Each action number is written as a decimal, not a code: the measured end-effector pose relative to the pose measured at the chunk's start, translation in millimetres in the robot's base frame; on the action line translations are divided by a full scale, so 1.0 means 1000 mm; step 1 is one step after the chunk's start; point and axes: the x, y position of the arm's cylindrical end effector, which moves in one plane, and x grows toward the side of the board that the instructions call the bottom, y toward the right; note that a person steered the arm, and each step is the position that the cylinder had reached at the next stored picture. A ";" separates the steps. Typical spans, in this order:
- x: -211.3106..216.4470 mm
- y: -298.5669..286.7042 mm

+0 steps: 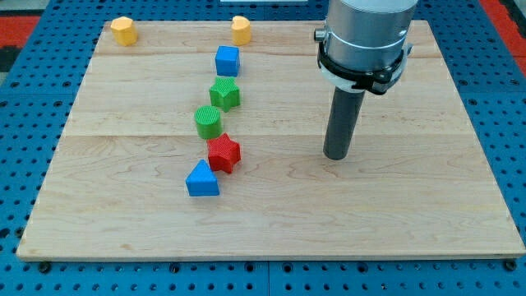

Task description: Push the red circle right to the green star

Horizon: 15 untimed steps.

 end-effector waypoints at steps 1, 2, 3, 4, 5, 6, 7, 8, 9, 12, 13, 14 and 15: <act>0.005 0.009; -0.008 0.030; -0.042 0.089; -0.090 0.133; -0.159 0.150; -0.189 0.195; -0.253 0.221; -0.287 0.208; -0.288 0.152; -0.238 -0.066; -0.228 -0.068; -0.235 -0.067; -0.228 -0.071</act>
